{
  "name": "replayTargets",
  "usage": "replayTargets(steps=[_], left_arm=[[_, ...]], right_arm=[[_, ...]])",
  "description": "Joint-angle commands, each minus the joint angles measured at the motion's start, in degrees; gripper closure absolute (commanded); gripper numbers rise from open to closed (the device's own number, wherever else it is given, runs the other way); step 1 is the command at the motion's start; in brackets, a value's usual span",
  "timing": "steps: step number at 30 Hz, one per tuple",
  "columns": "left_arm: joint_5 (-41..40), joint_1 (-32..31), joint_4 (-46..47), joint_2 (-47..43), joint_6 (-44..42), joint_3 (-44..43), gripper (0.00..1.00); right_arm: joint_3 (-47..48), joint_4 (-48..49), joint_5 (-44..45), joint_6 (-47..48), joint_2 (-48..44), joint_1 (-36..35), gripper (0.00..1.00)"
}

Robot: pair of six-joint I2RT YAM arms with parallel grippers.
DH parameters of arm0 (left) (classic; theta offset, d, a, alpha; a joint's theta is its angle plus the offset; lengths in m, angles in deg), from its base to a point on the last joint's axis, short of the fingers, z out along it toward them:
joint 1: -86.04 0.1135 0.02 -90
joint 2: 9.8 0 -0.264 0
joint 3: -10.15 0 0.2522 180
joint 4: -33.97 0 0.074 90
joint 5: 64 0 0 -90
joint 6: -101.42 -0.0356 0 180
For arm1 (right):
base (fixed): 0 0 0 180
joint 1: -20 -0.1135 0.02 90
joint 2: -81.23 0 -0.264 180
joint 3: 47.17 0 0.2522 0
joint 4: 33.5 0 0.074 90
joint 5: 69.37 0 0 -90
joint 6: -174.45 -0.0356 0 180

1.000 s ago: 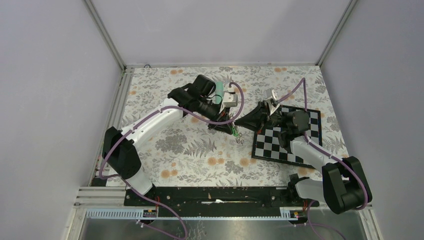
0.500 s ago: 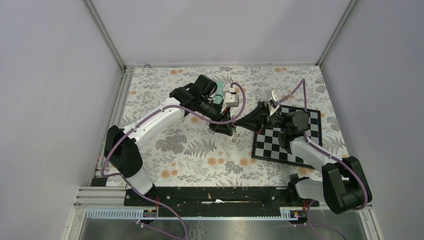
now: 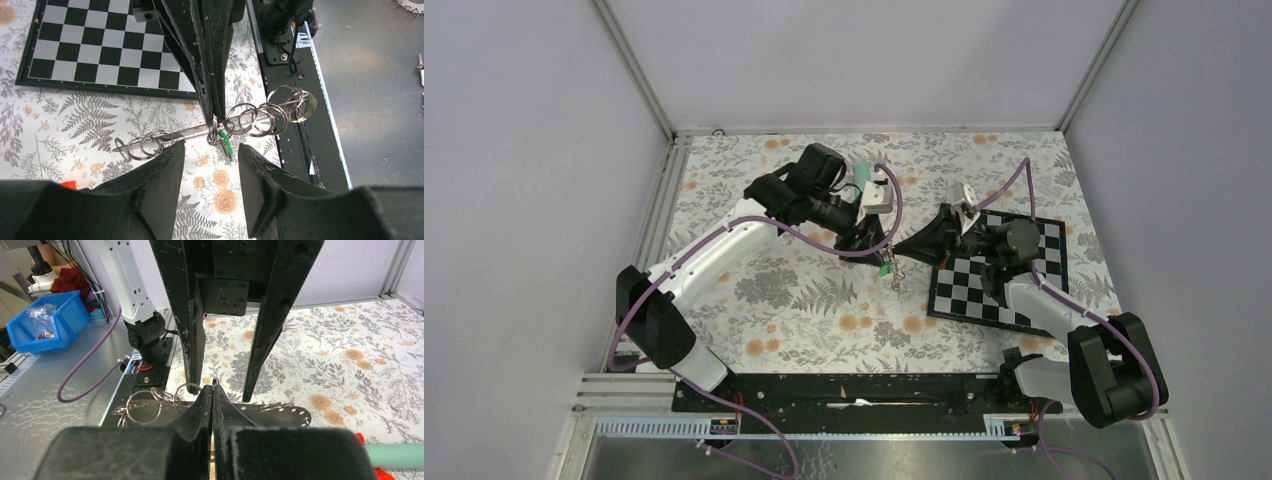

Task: Put the keys on the keyring

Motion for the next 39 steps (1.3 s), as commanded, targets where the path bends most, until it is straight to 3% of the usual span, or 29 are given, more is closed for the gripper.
replayTargets(steps=[1, 9, 17, 29, 36, 39], left_arm=[[2.8, 0.3, 4.2, -0.7, -0.2, -1.1, 0.51], [3.3, 0.2, 6.2, -0.1, 1.0, -1.0, 0.60], [3.6, 0.2, 6.3, 0.4, 0.7, -0.8, 0.75], [4.0, 0.0, 7.7, 1.1, 2.5, -0.9, 0.76], [4.0, 0.0, 7.7, 1.4, 3.0, -1.0, 1.00], [1.8, 0.0, 7.2, 0.8, 3.0, -0.9, 1.00]], right_arm=[[0.8, 1.2, -0.9, 1.6, -1.2, 0.2, 1.00], [0.8, 0.5, -0.8, 2.0, -1.2, 0.2, 1.00], [0.8, 0.4, -0.7, 1.8, -1.4, 0.2, 1.00], [0.6, 0.6, -0.1, 1.6, -1.2, 0.2, 1.00], [0.5, 0.6, 0.0, 1.7, -1.3, 0.2, 1.00], [0.4, -0.6, 0.2, 2.9, -1.7, 0.2, 1.00]])
